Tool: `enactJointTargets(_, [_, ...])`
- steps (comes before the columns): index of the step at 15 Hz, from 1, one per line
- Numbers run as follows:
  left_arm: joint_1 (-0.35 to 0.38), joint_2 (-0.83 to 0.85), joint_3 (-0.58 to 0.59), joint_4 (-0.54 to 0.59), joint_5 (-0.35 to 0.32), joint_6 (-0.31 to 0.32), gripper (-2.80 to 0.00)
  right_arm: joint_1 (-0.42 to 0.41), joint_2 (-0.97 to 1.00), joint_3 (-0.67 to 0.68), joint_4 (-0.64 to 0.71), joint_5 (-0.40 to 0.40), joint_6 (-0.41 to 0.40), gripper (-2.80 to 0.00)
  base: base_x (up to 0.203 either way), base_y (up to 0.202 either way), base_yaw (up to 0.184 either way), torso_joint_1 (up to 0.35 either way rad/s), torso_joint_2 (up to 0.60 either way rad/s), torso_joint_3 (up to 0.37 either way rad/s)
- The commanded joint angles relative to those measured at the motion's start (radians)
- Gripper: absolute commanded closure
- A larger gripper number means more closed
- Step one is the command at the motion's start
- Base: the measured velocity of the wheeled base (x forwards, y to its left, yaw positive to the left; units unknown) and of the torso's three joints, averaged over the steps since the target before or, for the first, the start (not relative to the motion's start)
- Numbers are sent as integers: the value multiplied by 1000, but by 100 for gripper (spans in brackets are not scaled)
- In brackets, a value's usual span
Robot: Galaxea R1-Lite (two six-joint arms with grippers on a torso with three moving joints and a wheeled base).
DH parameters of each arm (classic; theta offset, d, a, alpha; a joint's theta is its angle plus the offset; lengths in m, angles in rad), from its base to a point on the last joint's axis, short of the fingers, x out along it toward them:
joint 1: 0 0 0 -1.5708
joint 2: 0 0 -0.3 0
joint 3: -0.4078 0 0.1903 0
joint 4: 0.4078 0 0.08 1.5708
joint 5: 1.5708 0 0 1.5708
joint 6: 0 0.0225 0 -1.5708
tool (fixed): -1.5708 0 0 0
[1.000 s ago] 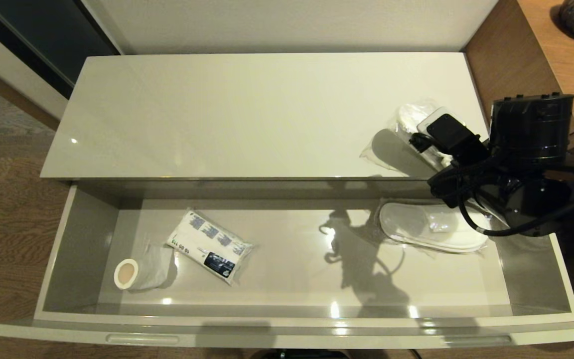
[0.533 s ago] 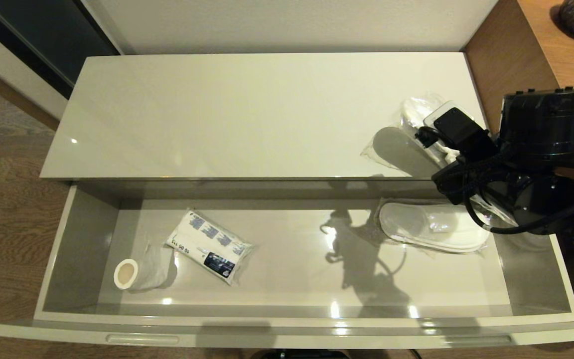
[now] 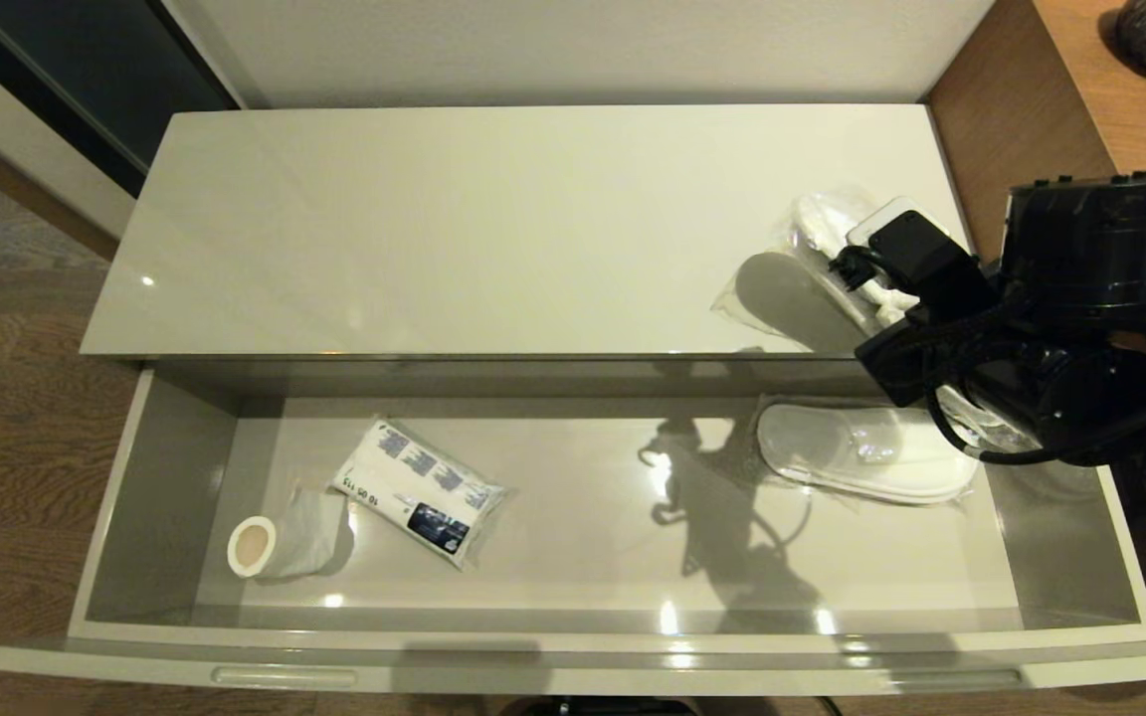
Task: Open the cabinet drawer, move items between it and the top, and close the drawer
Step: Place the disposable slippers on the table
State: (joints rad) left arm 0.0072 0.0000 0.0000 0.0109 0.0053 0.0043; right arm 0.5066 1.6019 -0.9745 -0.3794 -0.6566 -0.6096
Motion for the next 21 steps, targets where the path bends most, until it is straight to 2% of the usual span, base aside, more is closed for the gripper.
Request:
enactJointTargets(1, [0, 2, 0, 0, 1, 0, 0, -2, 0, 0, -3, -3, -6, 0, 0, 0, 0, 0, 0, 0])
enactJointTargets(6, [0, 2, 0, 0, 1, -1, 0, -3, -5, 0, -3, -3, -9, 0, 0, 0, 0, 26, -4, 28])
enactJointTargets(11, [0, 2, 0, 0, 1, 0, 0, -3, -10, 3, -6, -3, -7, 0, 0, 0, 0, 333, -76, 246])
enactJointTargets(15, [0, 2, 0, 0, 1, -1, 0, -3, 10, 30, -99, -4, -18, 0, 0, 0, 0, 109, -29, 78])
enactJointTargets(21, [0, 2, 0, 0, 1, -1, 0, -2, 89, 26, -115, -84, -80, 0, 0, 0, 0, 0, 0, 0])
